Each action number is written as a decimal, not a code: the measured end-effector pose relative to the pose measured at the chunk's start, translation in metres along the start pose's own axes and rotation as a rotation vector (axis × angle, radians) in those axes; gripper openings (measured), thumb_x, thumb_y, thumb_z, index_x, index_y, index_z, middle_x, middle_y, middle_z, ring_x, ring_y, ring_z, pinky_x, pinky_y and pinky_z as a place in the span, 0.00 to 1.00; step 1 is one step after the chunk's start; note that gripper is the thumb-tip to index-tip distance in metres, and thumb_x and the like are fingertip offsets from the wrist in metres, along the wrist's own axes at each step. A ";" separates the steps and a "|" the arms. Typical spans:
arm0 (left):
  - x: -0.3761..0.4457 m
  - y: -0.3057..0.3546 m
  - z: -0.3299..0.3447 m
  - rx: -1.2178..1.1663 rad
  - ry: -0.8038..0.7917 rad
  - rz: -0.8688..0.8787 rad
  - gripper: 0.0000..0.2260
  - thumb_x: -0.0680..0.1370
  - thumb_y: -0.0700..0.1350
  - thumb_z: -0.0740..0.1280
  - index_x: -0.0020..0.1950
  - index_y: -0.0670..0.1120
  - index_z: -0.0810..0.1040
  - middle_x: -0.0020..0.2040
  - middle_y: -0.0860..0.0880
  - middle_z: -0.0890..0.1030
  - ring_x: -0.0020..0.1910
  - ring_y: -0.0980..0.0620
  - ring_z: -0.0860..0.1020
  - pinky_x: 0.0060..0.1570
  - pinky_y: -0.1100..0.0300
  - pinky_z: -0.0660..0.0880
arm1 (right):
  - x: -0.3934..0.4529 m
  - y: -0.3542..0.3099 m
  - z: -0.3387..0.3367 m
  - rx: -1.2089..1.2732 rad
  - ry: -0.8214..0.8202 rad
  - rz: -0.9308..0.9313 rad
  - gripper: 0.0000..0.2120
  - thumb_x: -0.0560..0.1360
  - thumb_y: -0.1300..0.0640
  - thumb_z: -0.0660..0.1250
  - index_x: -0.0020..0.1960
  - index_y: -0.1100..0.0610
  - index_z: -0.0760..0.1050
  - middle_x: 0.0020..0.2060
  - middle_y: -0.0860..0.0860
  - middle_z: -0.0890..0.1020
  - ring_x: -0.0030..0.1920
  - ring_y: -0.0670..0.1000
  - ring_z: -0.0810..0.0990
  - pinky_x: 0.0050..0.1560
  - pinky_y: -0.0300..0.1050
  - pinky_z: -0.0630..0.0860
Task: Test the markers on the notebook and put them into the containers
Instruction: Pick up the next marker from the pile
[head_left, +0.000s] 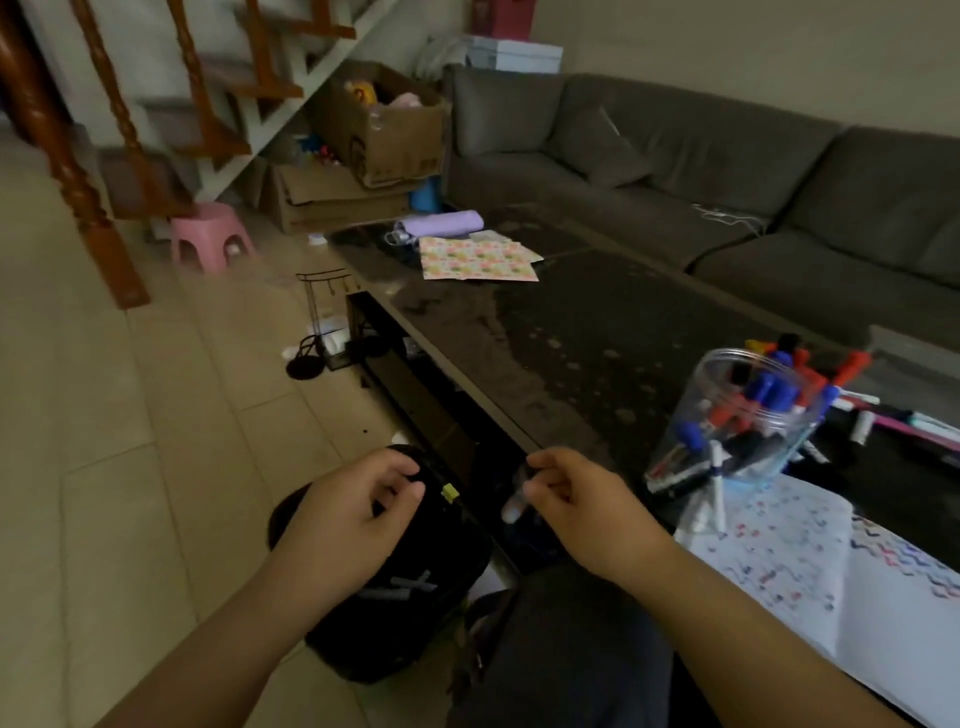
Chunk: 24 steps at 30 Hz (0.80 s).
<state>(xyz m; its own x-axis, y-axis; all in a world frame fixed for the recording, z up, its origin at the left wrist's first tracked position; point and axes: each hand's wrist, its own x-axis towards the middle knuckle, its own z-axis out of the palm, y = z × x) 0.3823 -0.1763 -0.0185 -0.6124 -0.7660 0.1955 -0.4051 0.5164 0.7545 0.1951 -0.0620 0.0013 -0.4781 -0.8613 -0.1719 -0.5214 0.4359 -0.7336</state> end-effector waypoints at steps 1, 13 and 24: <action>0.005 0.009 0.007 -0.011 -0.028 0.033 0.05 0.76 0.49 0.65 0.51 0.56 0.76 0.44 0.60 0.79 0.45 0.67 0.75 0.43 0.73 0.72 | -0.007 0.006 -0.009 0.017 0.043 -0.016 0.13 0.79 0.54 0.62 0.63 0.51 0.71 0.42 0.40 0.78 0.44 0.37 0.77 0.43 0.26 0.71; 0.035 0.157 0.167 -0.122 -0.384 0.502 0.04 0.72 0.49 0.68 0.45 0.52 0.79 0.37 0.55 0.80 0.39 0.60 0.77 0.39 0.72 0.71 | -0.105 0.133 -0.132 0.030 0.554 0.225 0.06 0.78 0.52 0.64 0.54 0.44 0.72 0.45 0.43 0.80 0.47 0.42 0.78 0.47 0.29 0.72; 0.052 0.241 0.316 0.075 -0.517 0.711 0.11 0.78 0.49 0.61 0.60 0.52 0.74 0.55 0.55 0.76 0.54 0.57 0.73 0.52 0.66 0.69 | -0.137 0.262 -0.221 -0.047 0.762 0.609 0.14 0.79 0.54 0.63 0.63 0.52 0.73 0.56 0.49 0.79 0.48 0.44 0.77 0.47 0.33 0.71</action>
<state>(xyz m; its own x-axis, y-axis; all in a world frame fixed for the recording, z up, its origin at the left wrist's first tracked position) 0.0389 0.0290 -0.0247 -0.9595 0.0059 0.2815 0.1563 0.8428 0.5150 -0.0323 0.2279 -0.0223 -0.9952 -0.0927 -0.0303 -0.0530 0.7746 -0.6302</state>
